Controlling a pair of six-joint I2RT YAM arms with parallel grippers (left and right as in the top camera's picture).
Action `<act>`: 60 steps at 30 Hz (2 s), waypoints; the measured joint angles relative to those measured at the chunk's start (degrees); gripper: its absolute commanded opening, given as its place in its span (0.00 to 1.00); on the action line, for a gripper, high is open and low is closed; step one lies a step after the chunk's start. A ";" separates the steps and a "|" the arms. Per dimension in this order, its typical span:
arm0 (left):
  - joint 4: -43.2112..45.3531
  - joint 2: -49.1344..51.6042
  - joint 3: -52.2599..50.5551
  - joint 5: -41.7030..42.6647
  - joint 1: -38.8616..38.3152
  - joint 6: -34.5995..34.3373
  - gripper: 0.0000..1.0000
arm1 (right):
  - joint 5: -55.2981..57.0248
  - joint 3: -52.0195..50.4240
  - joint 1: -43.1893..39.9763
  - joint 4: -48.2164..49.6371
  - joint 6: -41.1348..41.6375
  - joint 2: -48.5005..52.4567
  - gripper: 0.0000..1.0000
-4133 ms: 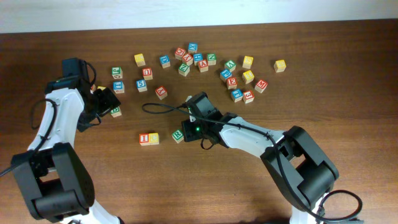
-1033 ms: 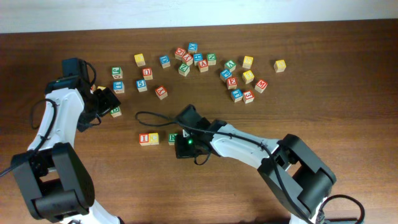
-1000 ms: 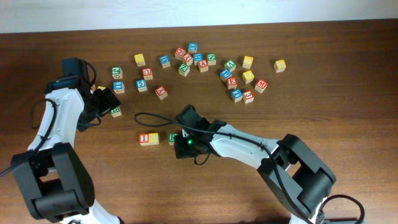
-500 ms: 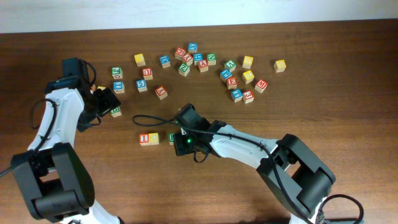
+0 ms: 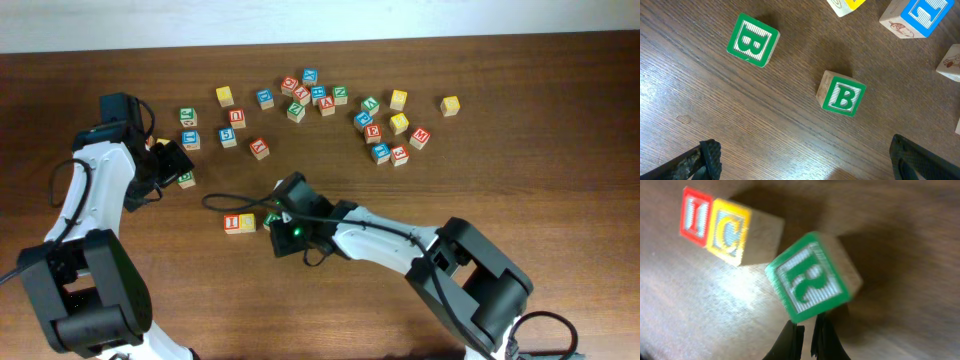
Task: Spell out ICRA
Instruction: 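Slide the R block further left to sit beside the C block, then push the green R block flush against the yellow C block with right gripper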
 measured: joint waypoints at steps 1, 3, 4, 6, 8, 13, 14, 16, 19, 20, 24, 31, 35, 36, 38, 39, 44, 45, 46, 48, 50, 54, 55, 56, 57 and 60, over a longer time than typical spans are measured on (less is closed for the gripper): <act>0.00 0.00 0.00 0.00 0.00 0.00 0.99 | 0.00 0.00 0.22 0.04 -0.02 0.02 0.04; 0.00 0.00 0.00 0.00 0.00 0.00 0.99 | 0.00 0.00 0.52 0.00 0.00 0.02 0.04; 0.00 0.00 0.00 0.00 0.00 0.00 0.99 | -0.02 0.00 0.50 -0.11 0.02 0.02 0.04; -0.02 0.00 0.00 0.00 0.00 0.00 0.99 | 0.04 0.04 0.50 -1.03 -0.02 0.02 0.04; -0.02 0.00 0.00 0.00 0.00 0.00 0.99 | 0.22 0.48 0.48 -2.75 0.00 0.02 0.04; 0.00 0.00 0.00 0.00 0.00 0.00 0.99 | 0.04 0.94 -0.39 -6.29 0.39 -0.42 0.04; 0.00 0.00 0.00 0.00 0.00 0.00 0.99 | -0.09 0.94 -0.90 -6.97 1.01 -0.52 0.04; 0.00 0.00 0.00 0.00 0.00 0.00 0.99 | -0.39 0.94 -2.38 -7.32 2.14 -0.68 0.04; 0.00 0.00 0.00 0.00 0.00 0.00 0.99 | 0.04 0.87 -3.58 -6.29 2.56 -0.68 0.04; -0.02 0.00 0.00 0.00 0.00 0.00 0.99 | 0.66 0.87 -3.89 -6.01 2.62 -0.68 0.04; 0.00 0.00 0.00 0.00 0.00 0.00 0.99 | 2.99 0.79 -4.13 -4.31 3.02 -0.61 0.04; -0.02 0.00 0.00 0.00 0.00 0.00 0.99 | 4.11 0.37 -4.13 -1.38 3.21 -0.39 0.04; -0.02 0.00 0.00 0.00 0.00 0.00 0.99 | 4.70 -0.04 -4.13 1.11 3.23 -0.15 0.04; 0.00 0.00 0.00 0.00 0.00 0.02 0.99 | 4.72 -0.04 -4.13 1.60 3.23 0.00 0.04; 0.00 0.00 0.00 0.00 0.00 0.00 0.99 | 5.05 -0.09 -4.13 2.25 3.21 0.09 0.04; -0.02 0.00 0.00 0.00 0.00 0.00 0.99 | 5.35 -0.09 -4.13 2.36 3.21 0.11 0.04; 0.00 0.00 0.00 0.00 0.00 0.00 0.99 | 6.91 -0.09 -4.13 2.51 3.23 0.13 0.04; 0.00 0.00 0.00 0.00 0.00 0.00 0.99 | 6.91 -0.09 -4.13 2.32 3.21 0.13 0.04; 0.00 0.00 0.00 0.00 0.00 0.00 0.99 | 6.75 -0.09 -4.13 1.73 3.26 0.13 0.04; 0.00 0.00 0.00 0.00 0.00 0.00 0.99 | 5.38 0.15 -4.13 0.55 3.65 0.13 0.04; 0.00 0.00 0.00 0.00 0.00 0.00 0.99 | 3.26 0.24 -4.20 -0.07 3.89 0.13 0.04; 0.00 0.00 0.00 0.00 0.00 0.00 0.99 | 0.98 0.24 -4.17 -0.28 4.15 0.13 0.04; -0.02 0.00 0.00 0.00 0.00 0.00 0.99 | 0.94 0.24 -4.17 -0.28 4.28 0.13 0.04; 0.00 0.00 0.00 0.00 0.00 0.00 0.99 | 0.96 0.24 -4.17 -0.22 4.37 0.13 0.04; 0.00 0.00 0.00 0.00 0.00 0.00 0.99 | 1.01 0.22 -4.17 0.00 4.48 0.13 0.04; 0.00 0.00 0.00 0.00 0.00 0.02 0.99 | 1.22 -0.02 -4.17 1.27 4.74 0.13 0.04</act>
